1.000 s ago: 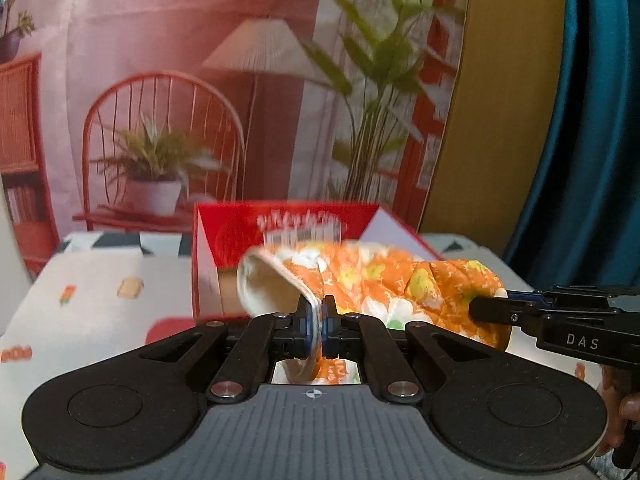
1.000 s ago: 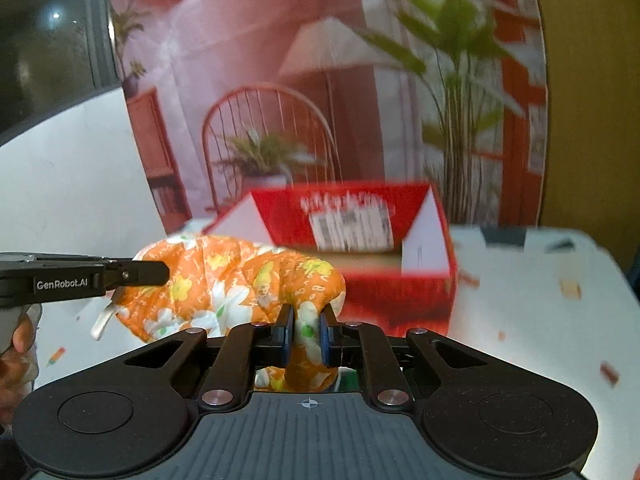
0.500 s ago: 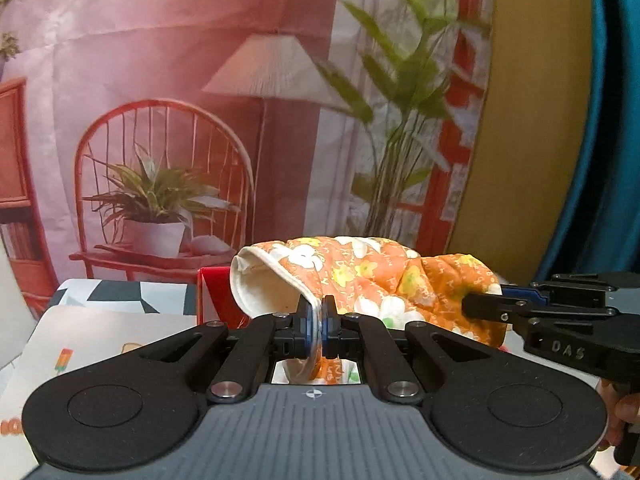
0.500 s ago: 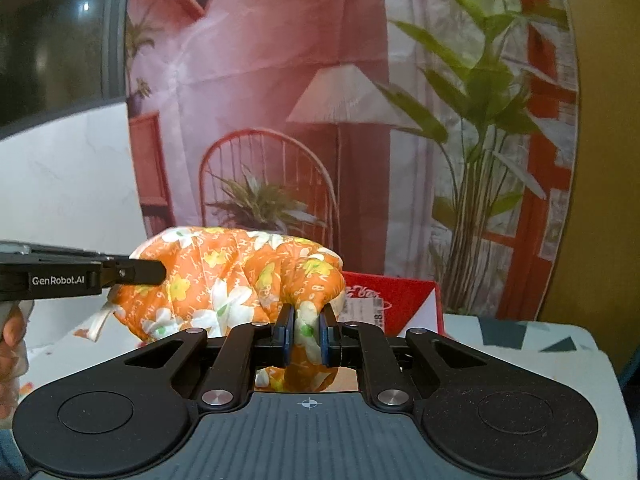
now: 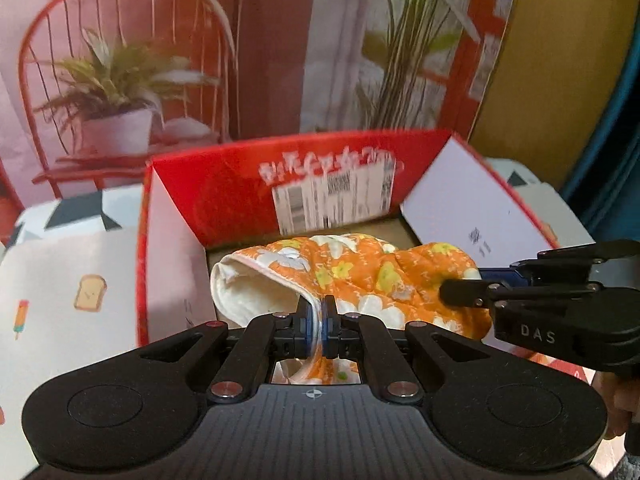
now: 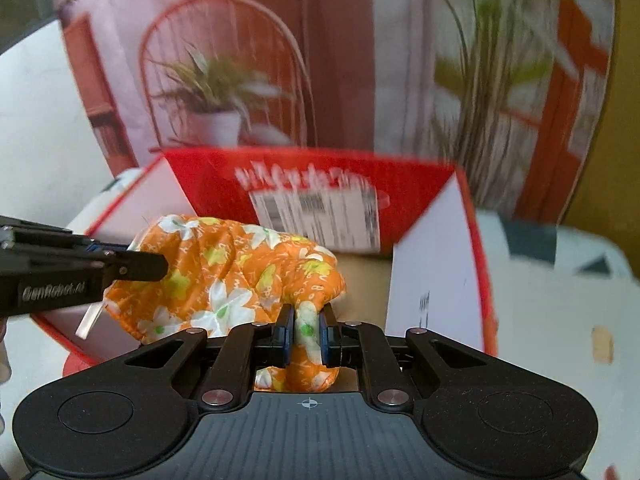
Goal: Organize soft objects
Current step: 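Lift the oven mitt with the left gripper and release it into the box, then move the left tool down to the blue cotton pad packet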
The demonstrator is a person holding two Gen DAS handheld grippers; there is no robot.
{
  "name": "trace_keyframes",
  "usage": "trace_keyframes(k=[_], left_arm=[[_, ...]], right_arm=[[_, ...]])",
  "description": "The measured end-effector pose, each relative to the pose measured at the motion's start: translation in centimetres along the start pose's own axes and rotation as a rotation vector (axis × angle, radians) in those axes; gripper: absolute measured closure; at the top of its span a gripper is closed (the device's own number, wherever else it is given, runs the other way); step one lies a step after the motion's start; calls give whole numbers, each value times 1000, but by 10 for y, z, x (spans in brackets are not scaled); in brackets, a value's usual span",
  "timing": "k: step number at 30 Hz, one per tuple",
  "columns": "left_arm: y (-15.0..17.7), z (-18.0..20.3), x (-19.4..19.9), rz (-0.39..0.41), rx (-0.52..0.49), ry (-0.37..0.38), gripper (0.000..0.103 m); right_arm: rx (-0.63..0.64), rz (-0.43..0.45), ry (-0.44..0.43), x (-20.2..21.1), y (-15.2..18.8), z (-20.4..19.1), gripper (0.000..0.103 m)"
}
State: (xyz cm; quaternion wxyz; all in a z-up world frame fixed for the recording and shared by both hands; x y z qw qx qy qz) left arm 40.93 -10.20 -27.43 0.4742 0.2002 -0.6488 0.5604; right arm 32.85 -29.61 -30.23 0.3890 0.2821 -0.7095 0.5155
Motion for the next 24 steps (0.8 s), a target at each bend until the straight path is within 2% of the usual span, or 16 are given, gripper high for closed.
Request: trace_keyframes(k=[6, 9, 10, 11, 12, 13, 14, 16, 18, 20, 22, 24], left_arm=[[9, -2, -12, -44, 19, 20, 97], [10, 0, -12, -41, 14, 11, 94], [9, 0, -12, -37, 9, 10, 87], [8, 1, -10, -33, 5, 8, 70], [7, 1, -8, -28, 2, 6, 59], [6, 2, -6, -18, -2, 5, 44], [5, 2, -1, -3, -6, 8, 39], [4, 2, 8, 17, -8, 11, 38], [4, 0, 20, 50, -3, 8, 33], [5, -3, 35, 90, 8, -4, 27], [8, -4, 49, 121, 19, -3, 27], [14, -3, 65, 155, 28, 1, 27]], right_arm=[[-49, -75, -12, -16, 11, 1, 91], [-56, -90, -7, -17, 13, 3, 88], [-58, -98, -2, -17, 12, 3, 87], [-53, -97, 12, -16, 12, 4, 83], [-46, -93, 23, -15, 11, 4, 79], [-42, -87, 32, -14, 11, 4, 79], [-40, -80, 37, -12, 10, 5, 76], [-42, -56, 44, -5, 8, 6, 68], [-39, -10, 41, 6, 5, 6, 55], [-18, 48, 45, 18, 3, 6, 52], [-7, 94, 64, 31, 3, 6, 52], [-14, 139, 46, 46, 5, 5, 52]])
Point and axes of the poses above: each gripper's, at about its wrist camera, not at the fingertips, and x roughly against the way its jaws point, z to its right, y to its underside, the point moved 10 cm from there along -x, roughly the way its jaws point, and after that the axes turned 7 degrees about -z, right-handed, at the moved point
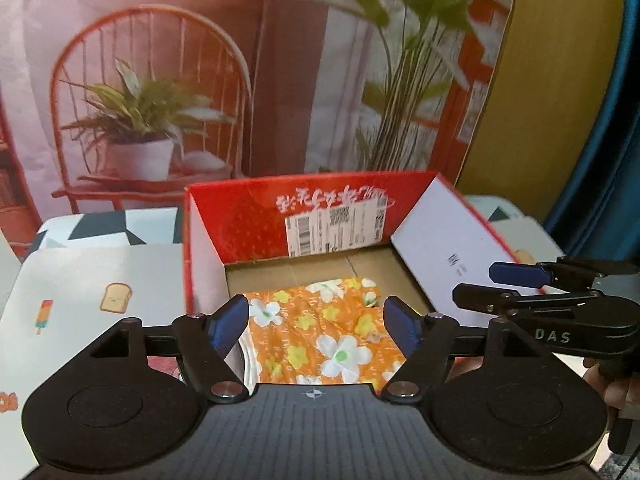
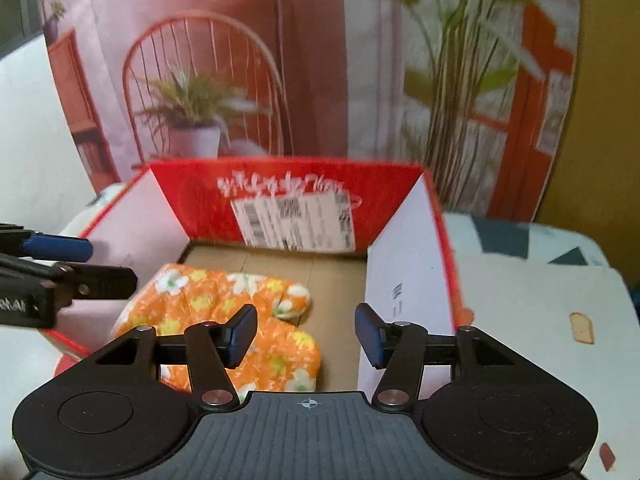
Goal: Organize soft objects
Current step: 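Move the left tool down to the blue cotton pad packet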
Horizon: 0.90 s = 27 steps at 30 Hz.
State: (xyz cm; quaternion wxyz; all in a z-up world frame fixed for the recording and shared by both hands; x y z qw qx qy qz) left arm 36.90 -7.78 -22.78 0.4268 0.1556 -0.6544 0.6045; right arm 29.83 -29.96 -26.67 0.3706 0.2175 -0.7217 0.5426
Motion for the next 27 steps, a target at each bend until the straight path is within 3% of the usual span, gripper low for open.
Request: trace_keyframes(k=[6, 11, 17, 27], left_arm=[[30, 1, 41, 54, 64, 16, 28], [61, 0, 58, 63, 112, 18, 33], [92, 7, 58, 34, 128, 47, 43], [137, 13, 38, -49, 143, 65, 49]], right_arm=[[-15, 123, -35, 51, 13, -6, 52], [-48, 153, -71, 77, 39, -13, 52], [-31, 119, -109, 88, 77, -29, 52], [-15, 22, -157, 84, 132, -47, 53]])
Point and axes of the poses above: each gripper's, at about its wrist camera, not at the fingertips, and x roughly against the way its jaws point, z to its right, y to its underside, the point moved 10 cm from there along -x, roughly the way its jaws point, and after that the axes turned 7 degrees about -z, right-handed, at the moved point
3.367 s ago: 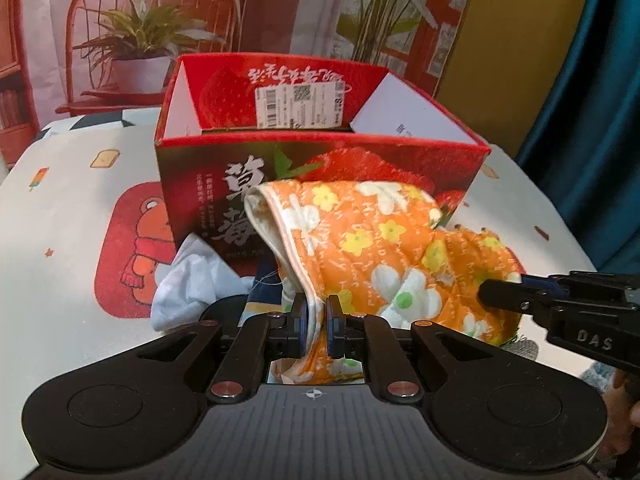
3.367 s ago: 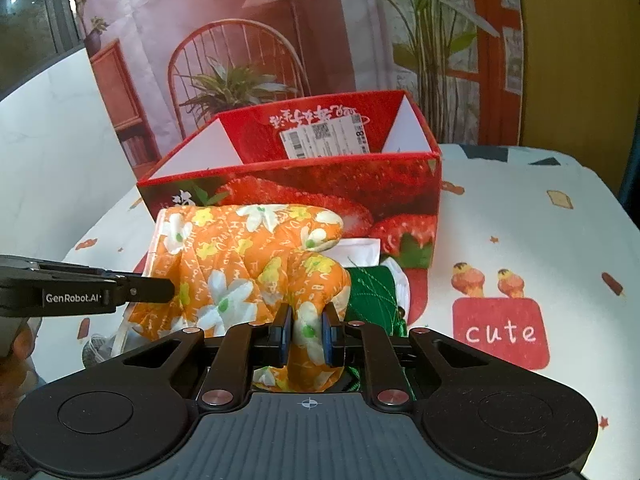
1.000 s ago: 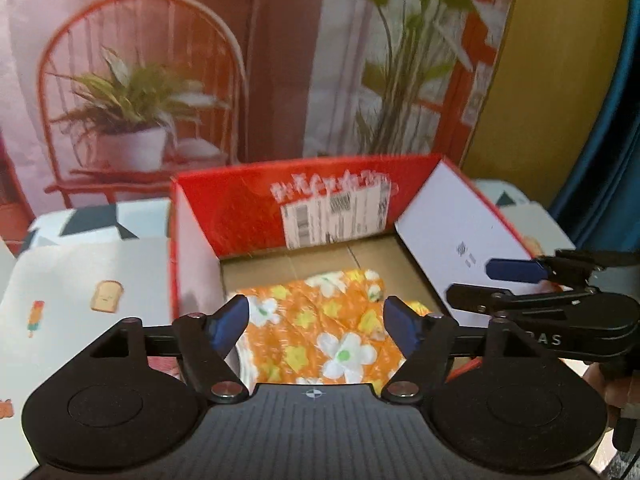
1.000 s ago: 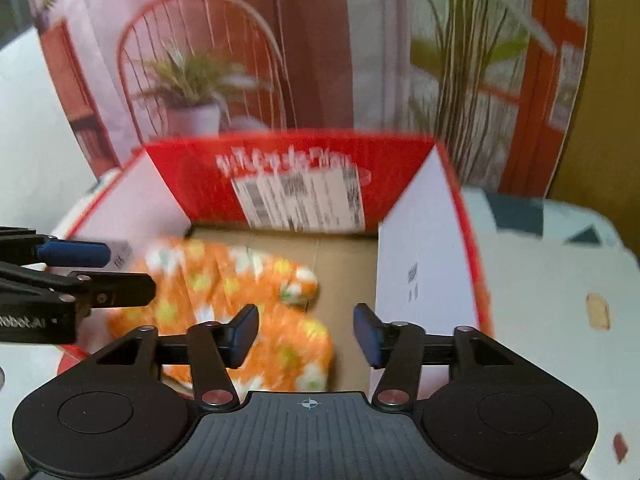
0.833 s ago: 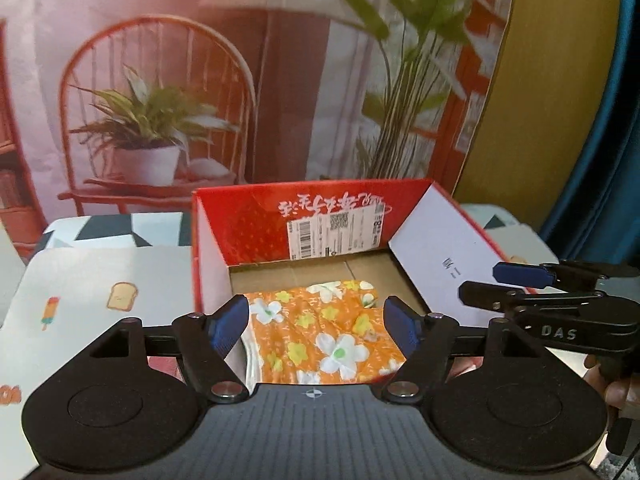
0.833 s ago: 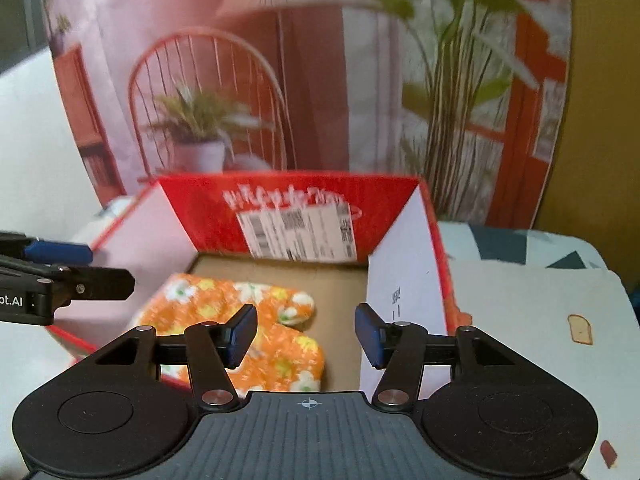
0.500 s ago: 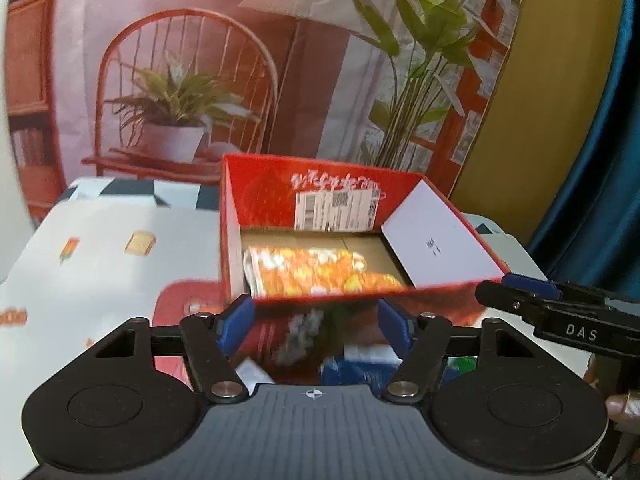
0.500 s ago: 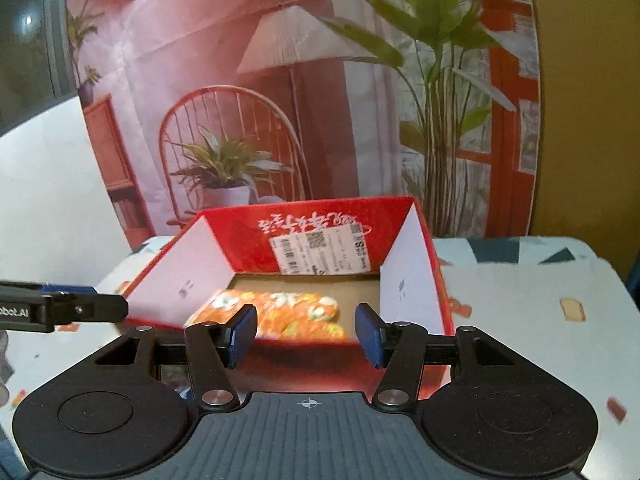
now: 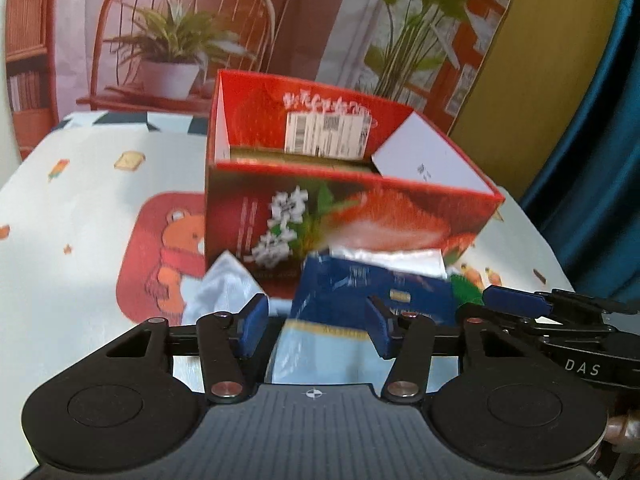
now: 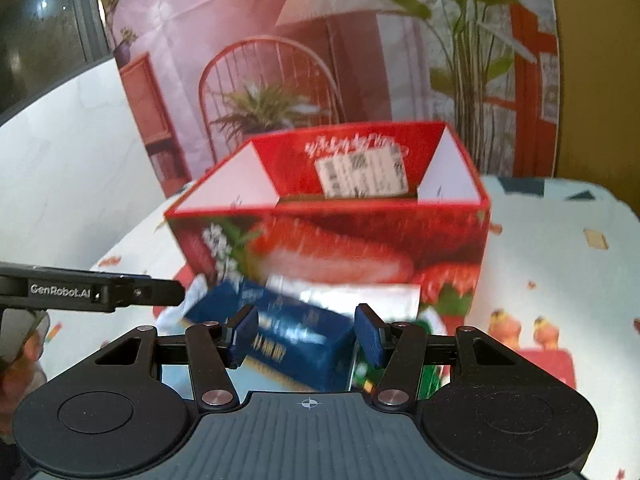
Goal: Organize soft objects
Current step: 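Move the left tool down to the blue cotton pad packet, then close the left gripper on the blue packet and lift it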
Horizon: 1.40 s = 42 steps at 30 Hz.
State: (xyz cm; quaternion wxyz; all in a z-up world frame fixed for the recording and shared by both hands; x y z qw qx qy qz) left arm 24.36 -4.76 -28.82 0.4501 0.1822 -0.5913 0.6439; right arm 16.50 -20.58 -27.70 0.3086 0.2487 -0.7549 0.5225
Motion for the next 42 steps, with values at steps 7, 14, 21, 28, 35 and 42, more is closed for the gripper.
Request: trace_keyframes(k=[7, 14, 21, 28, 35, 42], left_arm=[[14, 0, -5, -28, 7, 6, 49], [21, -2, -12, -52, 25, 3, 49], [26, -4, -15, -67, 34, 1, 49], [19, -4, -18, -65, -20, -5, 49], [12, 4, -31, -104, -116, 48, 49], [6, 8, -45, -160, -237, 64, 49]], right_arm=[[-25, -47, 2, -8, 17, 2, 54], [-54, -92, -22, -15, 29, 2, 55], [-100, -135, -23, -25, 37, 9, 54], [-112, -136, -36, -31, 38, 12, 55], [-128, -155, -54, -35, 43, 11, 55], [-144, -165, -71, -38, 44, 14, 55]])
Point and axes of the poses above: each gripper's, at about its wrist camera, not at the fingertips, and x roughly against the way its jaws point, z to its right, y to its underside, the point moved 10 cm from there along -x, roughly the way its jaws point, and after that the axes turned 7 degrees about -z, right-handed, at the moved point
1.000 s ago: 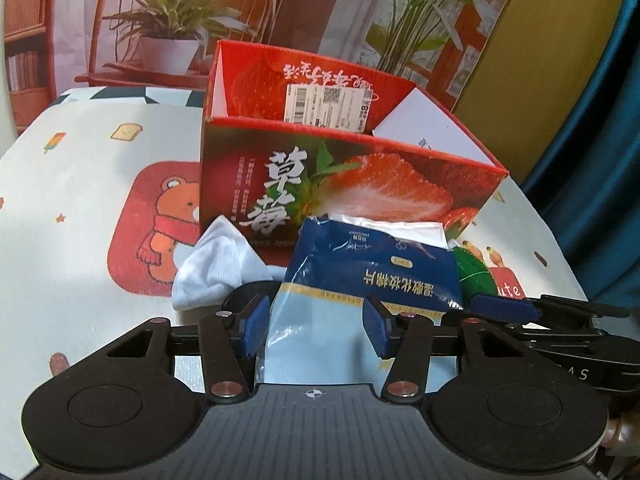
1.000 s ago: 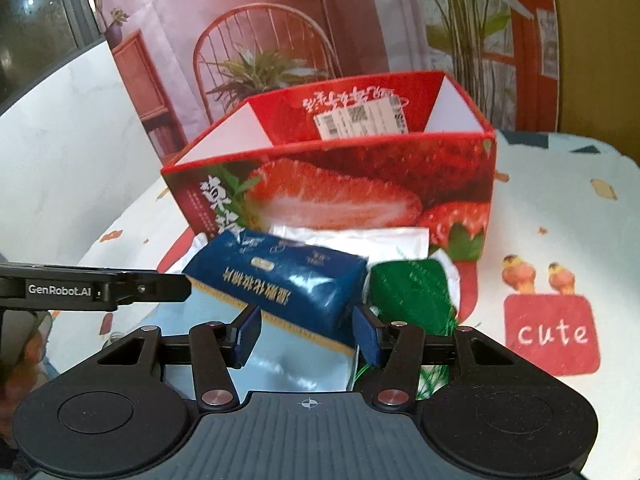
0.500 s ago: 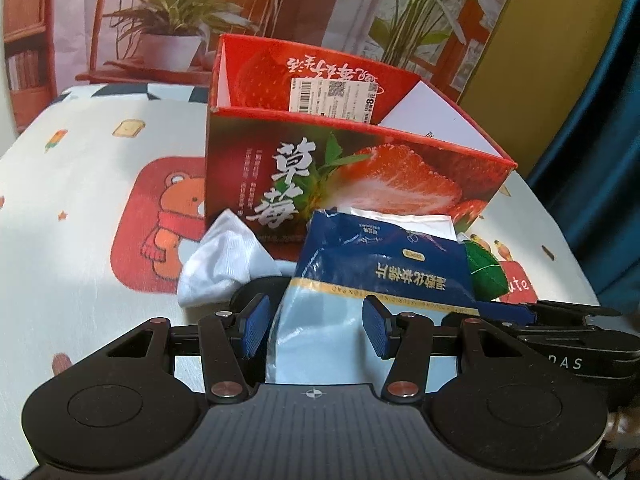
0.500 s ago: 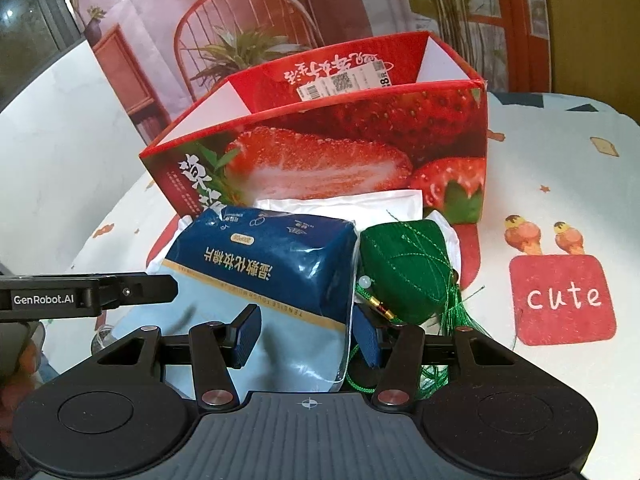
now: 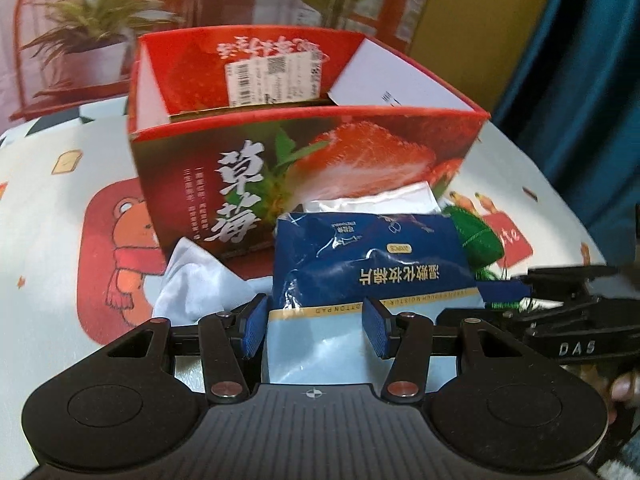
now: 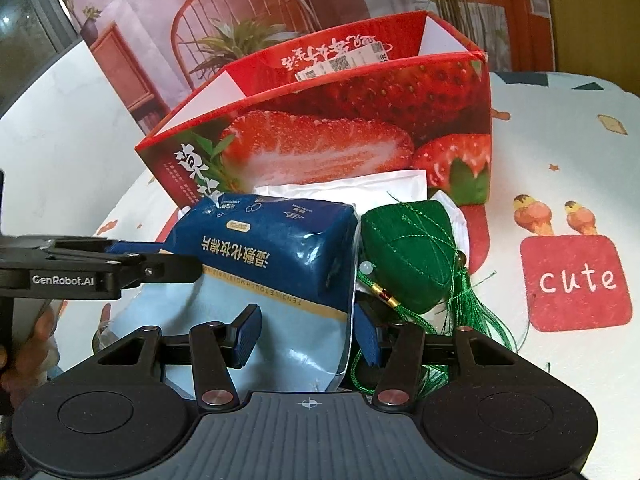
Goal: Organize soft objects
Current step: 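Close the left gripper on the blue packet and lift it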
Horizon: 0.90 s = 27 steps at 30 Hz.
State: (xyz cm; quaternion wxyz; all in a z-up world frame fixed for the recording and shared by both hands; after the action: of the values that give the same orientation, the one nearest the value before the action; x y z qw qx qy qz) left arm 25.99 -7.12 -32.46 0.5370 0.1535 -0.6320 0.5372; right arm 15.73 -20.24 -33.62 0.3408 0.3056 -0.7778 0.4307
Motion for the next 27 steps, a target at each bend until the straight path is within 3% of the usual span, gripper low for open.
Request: trace_keyframes(k=[3, 5, 8, 11, 14, 18, 27], left_arm=[[1, 4, -1, -4, -29, 0, 50], [0, 8, 1, 0, -32, 8, 59], [2, 12, 7, 21, -12, 31, 60], [6, 12, 12, 31, -9, 24, 71], [7, 10, 22, 49, 1, 27, 76], [3, 6, 36, 83, 0, 27, 79], [-30, 5, 74, 199, -3, 4, 79]], right_arm=[[5, 2, 10, 1, -1, 0, 60], [20, 2, 18, 1, -2, -2, 62], [59, 13, 25, 5, -4, -8, 68], [113, 30, 41, 10, -8, -14, 68], [144, 45, 47, 15, -12, -17, 70], [187, 77, 39, 25, -19, -24, 76], [364, 153, 44, 54, -55, -47, 78]])
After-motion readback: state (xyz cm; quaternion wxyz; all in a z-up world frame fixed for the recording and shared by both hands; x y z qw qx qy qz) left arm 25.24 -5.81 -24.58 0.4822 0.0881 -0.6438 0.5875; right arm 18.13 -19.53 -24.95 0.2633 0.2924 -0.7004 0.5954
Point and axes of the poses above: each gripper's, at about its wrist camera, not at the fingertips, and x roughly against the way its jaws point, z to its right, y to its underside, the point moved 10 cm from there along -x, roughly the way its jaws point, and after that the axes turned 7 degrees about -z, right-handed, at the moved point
